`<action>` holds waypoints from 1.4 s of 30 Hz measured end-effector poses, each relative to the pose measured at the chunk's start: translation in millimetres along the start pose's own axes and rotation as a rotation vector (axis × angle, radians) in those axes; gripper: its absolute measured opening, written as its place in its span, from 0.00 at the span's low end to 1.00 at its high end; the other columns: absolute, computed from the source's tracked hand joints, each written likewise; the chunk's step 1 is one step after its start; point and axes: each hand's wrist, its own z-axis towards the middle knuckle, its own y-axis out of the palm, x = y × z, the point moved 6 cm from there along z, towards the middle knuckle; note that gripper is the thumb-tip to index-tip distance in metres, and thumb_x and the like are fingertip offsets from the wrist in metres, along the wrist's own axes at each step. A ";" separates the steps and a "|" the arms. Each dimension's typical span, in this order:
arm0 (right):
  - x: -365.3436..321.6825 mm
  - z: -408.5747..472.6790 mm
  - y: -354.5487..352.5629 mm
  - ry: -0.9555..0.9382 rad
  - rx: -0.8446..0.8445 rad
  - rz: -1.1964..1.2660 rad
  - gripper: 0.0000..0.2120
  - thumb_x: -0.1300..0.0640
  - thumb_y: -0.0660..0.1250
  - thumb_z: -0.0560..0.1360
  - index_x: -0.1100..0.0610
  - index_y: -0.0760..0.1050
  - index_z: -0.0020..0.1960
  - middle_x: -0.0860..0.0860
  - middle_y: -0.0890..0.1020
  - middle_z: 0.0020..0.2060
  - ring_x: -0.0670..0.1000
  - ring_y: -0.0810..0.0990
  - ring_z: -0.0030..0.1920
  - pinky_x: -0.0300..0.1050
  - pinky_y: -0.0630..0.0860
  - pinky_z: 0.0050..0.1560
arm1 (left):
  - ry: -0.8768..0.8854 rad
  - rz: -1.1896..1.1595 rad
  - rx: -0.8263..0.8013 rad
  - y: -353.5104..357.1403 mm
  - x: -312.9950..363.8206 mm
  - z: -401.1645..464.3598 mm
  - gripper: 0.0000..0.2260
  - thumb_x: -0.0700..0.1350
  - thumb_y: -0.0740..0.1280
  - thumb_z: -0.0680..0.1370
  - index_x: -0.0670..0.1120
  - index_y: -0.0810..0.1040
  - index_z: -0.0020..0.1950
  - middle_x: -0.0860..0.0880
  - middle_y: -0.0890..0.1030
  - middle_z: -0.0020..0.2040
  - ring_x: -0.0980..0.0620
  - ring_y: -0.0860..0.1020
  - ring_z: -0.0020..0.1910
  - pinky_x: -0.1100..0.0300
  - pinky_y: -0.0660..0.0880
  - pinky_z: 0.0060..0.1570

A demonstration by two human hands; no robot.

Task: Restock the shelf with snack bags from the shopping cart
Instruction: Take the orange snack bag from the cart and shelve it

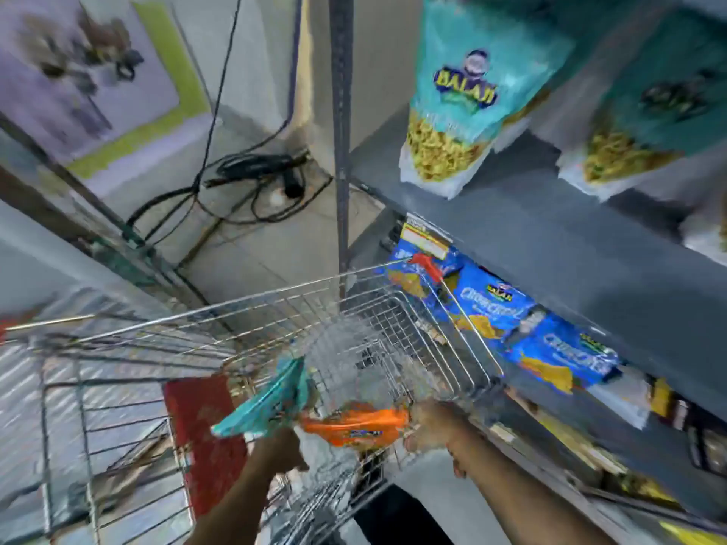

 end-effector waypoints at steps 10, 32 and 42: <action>16.0 76.0 4.5 -0.132 -0.024 0.144 0.07 0.46 0.70 0.60 0.46 0.75 0.26 0.53 0.84 0.35 0.53 0.82 0.38 0.51 0.80 0.43 | -0.063 -0.550 0.373 -1.2 53.3 -36.5 0.09 0.43 0.75 0.66 0.52 0.78 0.31 0.43 0.81 0.37 0.45 0.79 0.41 0.56 0.71 0.40; 6.6 -95.5 -83.8 -0.273 0.670 0.483 0.12 0.61 0.70 0.70 0.60 0.75 0.28 0.54 0.73 0.27 0.45 0.70 0.31 0.48 0.65 0.33 | 0.695 -0.904 0.490 -87.3 136.5 -176.5 0.05 0.46 0.74 0.66 0.46 0.81 0.32 0.49 0.80 0.32 0.56 0.74 0.32 0.61 0.72 0.36; 21.0 -363.8 -196.5 -0.415 1.275 0.758 0.15 0.55 0.68 0.75 0.58 0.73 0.31 0.48 0.70 0.26 0.44 0.65 0.29 0.41 0.61 0.31 | 1.254 -0.733 0.325 -162.0 298.4 -414.8 0.08 0.47 0.75 0.67 0.43 0.83 0.39 0.41 0.85 0.41 0.45 0.82 0.40 0.53 0.80 0.44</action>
